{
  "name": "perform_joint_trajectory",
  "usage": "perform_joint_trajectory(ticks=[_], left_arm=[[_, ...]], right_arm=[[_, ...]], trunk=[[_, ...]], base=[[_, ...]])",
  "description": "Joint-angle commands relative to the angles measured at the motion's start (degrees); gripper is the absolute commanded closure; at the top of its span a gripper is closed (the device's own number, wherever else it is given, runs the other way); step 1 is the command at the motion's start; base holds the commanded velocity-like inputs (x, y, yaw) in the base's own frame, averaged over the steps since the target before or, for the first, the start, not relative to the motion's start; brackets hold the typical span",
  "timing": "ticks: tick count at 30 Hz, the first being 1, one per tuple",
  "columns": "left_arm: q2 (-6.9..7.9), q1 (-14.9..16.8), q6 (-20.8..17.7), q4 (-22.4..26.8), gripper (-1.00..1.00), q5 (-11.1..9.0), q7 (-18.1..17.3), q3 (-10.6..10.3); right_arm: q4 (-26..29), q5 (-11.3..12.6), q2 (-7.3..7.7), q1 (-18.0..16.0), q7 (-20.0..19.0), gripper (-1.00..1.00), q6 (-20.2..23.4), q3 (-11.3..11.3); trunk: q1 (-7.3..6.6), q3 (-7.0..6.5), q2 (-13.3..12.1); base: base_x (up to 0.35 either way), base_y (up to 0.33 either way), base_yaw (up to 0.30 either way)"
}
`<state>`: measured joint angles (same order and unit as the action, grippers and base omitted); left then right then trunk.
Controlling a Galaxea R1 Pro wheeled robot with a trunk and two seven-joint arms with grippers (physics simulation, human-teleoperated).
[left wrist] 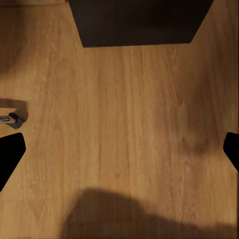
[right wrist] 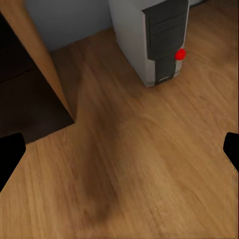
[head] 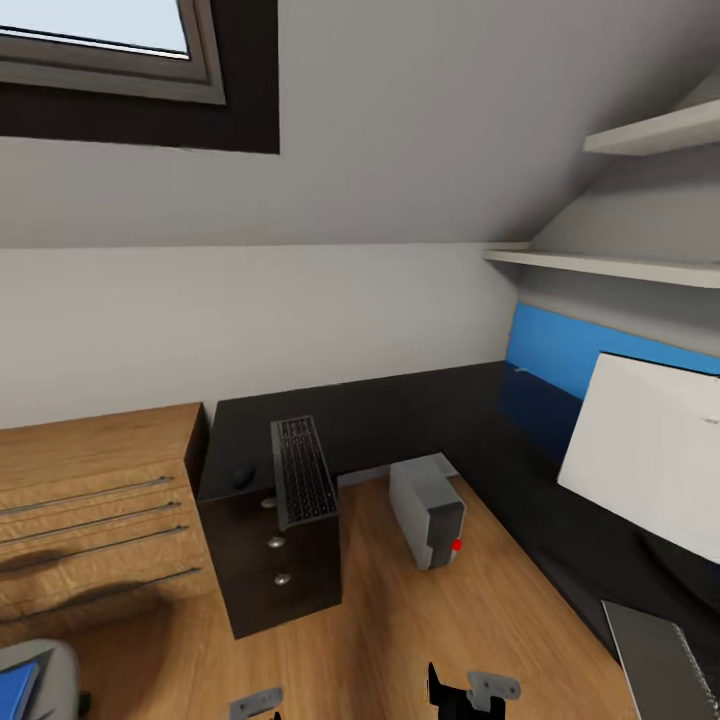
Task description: In the bedroom, organize the workspace by keeping the computer under the desk, ensuring the monitor is on the desk, placing the keyboard on the desk next to the monitor, placing the mouse on the desk next to the keyboard, moving the folder from the swivel chair onto the desk next to the mouse, stacking the notebook on top of the folder with the pen on top of the notebook, and positioning the swivel chair next to the desk.
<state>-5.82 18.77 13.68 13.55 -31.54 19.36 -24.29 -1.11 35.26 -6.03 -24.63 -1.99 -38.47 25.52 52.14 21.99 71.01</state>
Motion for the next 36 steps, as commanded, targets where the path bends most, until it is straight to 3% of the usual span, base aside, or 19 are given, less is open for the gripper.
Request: perform_joint_trajectory(ticks=[1, 15, 36], left_arm=[[0.02, 0.03, 0.21, 0.03, -1.0, -0.45, 0.33, -0.49], [0.02, 0.03, 0.21, 0.0, -1.0, -0.54, 0.36, -0.49], [0.03, 0.03, 0.38, -0.01, -1.0, -0.72, 0.48, -0.33]], right_arm=[[-0.12, 0.61, -0.03, -0.07, -0.21, -1.0, -0.2, 0.41], [-0.12, 0.52, -0.03, -0.07, -0.29, -1.0, -0.2, 0.41], [-0.12, 0.43, 0.05, -0.07, -0.36, -1.0, -0.27, 0.41]], trunk=[[0.0, 0.01, 0.04], [0.0, -0.73, 0.04], [0.0, -1.81, 0.04]], base=[[0.0, 0.0, -0.259], [0.0, 0.182, -0.261], [0.0, 0.009, -0.266]])
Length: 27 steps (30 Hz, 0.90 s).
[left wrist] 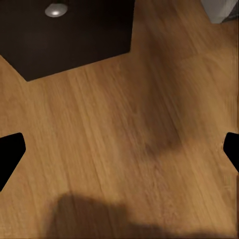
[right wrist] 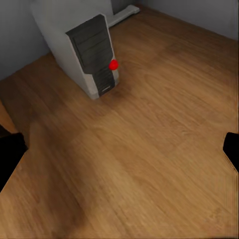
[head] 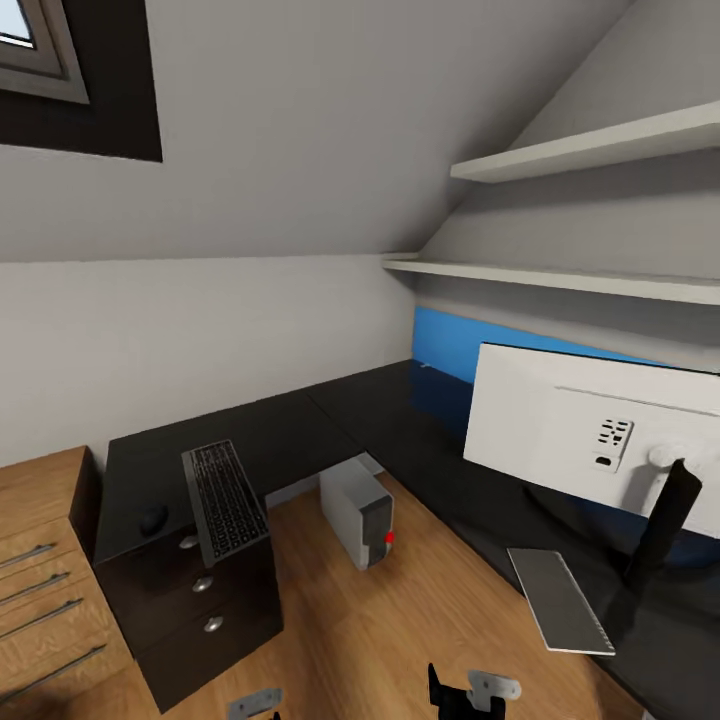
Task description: In the bedroom, organize the workspace by keeping the computer under the desk, ensuring the monitor is on the desk, placing the keyboard on the desk next to the monitor, placing the mouse on the desk next to the keyboard, moving the folder from the swivel chair onto the desk next to the mouse, stacking the notebook on top of the folder with the pen on top of the notebook, and positioning the swivel chair next to the desk.
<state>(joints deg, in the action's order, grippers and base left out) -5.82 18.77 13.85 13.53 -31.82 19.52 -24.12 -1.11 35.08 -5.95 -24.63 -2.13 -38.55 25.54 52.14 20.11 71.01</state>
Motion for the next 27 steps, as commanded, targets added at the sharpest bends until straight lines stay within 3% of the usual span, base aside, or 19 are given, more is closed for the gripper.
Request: perform_joint_trajectory(ticks=[1, 9, 18, 27], left_arm=[[0.05, 0.03, 0.21, 0.04, -1.0, -0.46, 0.34, -0.46], [0.1, 0.03, 0.21, 0.02, -1.0, -0.44, 0.35, -0.4], [0.11, 0.03, 0.23, 0.02, -1.0, -0.43, 0.35, -0.4], [0.11, 0.03, 0.21, 0.01, -1.0, -0.44, 0.35, -0.4]], right_arm=[[-0.12, 0.61, -0.03, -0.07, -0.23, -1.0, -0.2, 0.38], [-0.12, 0.6, 0.05, -0.07, -0.24, -1.0, -0.21, 0.36], [-0.12, 0.6, 0.06, -0.07, -0.24, -1.0, -0.21, 0.39], [-0.12, 0.6, 0.06, -0.07, -0.24, -1.0, -0.21, 0.39]], trunk=[[0.0, 0.02, 0.04], [0.0, -0.38, 0.04], [0.0, -0.82, 0.04], [0.0, -1.23, 0.04]], base=[[0.0, 0.0, -0.268], [-0.004, 0.018, -0.268], [-0.073, 0.208, -0.269], [-0.015, 0.047, -0.271]])
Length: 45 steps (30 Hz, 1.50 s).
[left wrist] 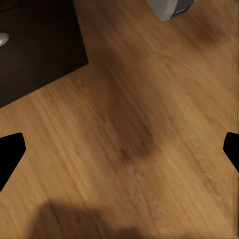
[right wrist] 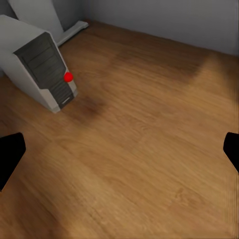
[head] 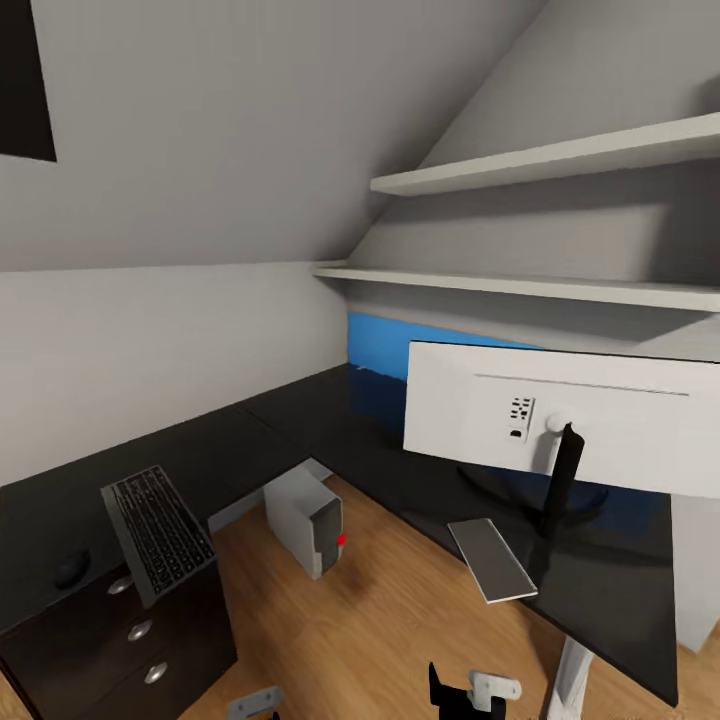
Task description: In the bedroom, organize the workspace by keeping the computer under the desk, ensuring the monitor is on the desk, placing the keyboard on the desk next to the monitor, placing the mouse on the desk next to the keyboard, moving the folder from the swivel chair onto the desk next to the mouse, stacking the notebook on top of the folder with the pen on top of the notebook, and positioning the swivel chair next to the desk.
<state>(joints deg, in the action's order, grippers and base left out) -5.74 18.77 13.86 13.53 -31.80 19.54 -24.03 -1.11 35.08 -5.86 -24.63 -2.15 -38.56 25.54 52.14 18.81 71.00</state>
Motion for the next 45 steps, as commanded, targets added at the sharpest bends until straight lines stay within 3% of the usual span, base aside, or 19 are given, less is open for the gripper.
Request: perform_joint_trajectory(ticks=[1, 35, 45], left_arm=[[0.03, 0.03, 0.21, 0.03, -1.0, -0.43, 0.33, -0.5], [0.03, 0.03, 0.21, 0.01, -1.0, -0.45, 0.33, -0.5], [0.03, 0.03, 0.21, 0.04, -1.0, -0.29, 0.33, -0.57]], right_arm=[[-0.12, 0.61, -0.03, -0.07, -0.22, -1.0, -0.19, 0.39], [-0.12, 0.61, -0.18, -0.07, -0.13, -1.0, -0.09, 0.39], [-0.1, 0.69, -0.29, -0.07, 0.12, -1.0, 0.24, 0.47]], trunk=[[0.0, 0.02, 0.04], [0.0, -0.71, 0.04], [0.0, 0.08, 0.04]], base=[[-0.002, 0.005, -0.272], [-0.057, 0.053, -0.284], [0.0, 0.0, -0.072]])
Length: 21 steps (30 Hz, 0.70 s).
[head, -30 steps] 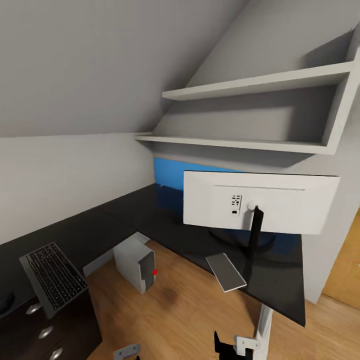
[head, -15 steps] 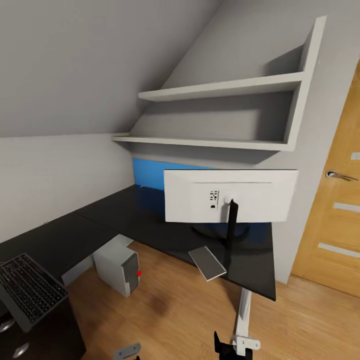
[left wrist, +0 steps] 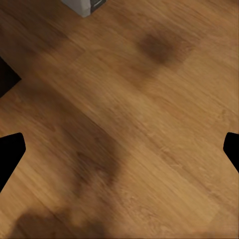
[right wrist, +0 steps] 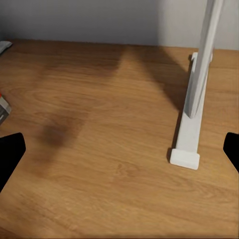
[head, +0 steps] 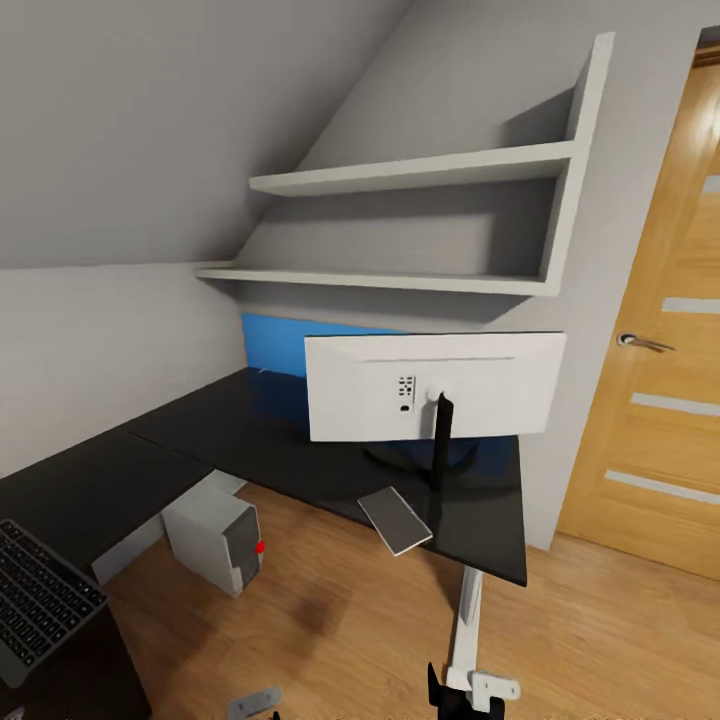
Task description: In the bedroom, organize the workspace by keeping the computer under the desk, ensuring the monitor is on the desk, placing the keyboard on the desk next to the monitor, placing the mouse on the desk next to the keyboard, moving the folder from the swivel chair onto the desk next to the mouse, stacking the notebook on top of the folder with the pen on top of the notebook, and positioning the swivel chair next to the desk.
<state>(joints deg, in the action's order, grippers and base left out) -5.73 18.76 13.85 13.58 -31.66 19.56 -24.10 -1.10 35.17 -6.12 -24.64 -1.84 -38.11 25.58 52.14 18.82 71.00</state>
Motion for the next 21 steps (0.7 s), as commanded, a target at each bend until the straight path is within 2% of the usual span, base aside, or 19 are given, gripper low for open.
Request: perform_joint_trajectory(ticks=[1, 16, 21], left_arm=[[-0.02, 0.05, 0.21, -0.02, -1.0, -0.39, 0.31, -0.53], [0.0, 0.05, 0.21, -0.03, -1.0, -0.57, 0.31, -0.51], [0.01, 0.05, 0.21, -0.03, -1.0, -0.6, 0.31, -0.51]], right_arm=[[-0.12, 0.6, -0.03, -0.06, -0.19, -1.0, -0.21, 0.41], [-0.13, 0.6, -0.03, -0.06, -0.25, -1.0, -0.23, 0.4], [-0.13, 0.59, 0.0, -0.06, -0.27, -1.0, -0.29, 0.36]], trunk=[[0.0, 0.16, 0.05], [0.0, 1.53, 0.05], [0.0, 1.96, 0.05]], base=[[0.0, 0.0, -0.003], [0.0, 0.0, -0.003], [-0.091, 0.076, -0.11]])
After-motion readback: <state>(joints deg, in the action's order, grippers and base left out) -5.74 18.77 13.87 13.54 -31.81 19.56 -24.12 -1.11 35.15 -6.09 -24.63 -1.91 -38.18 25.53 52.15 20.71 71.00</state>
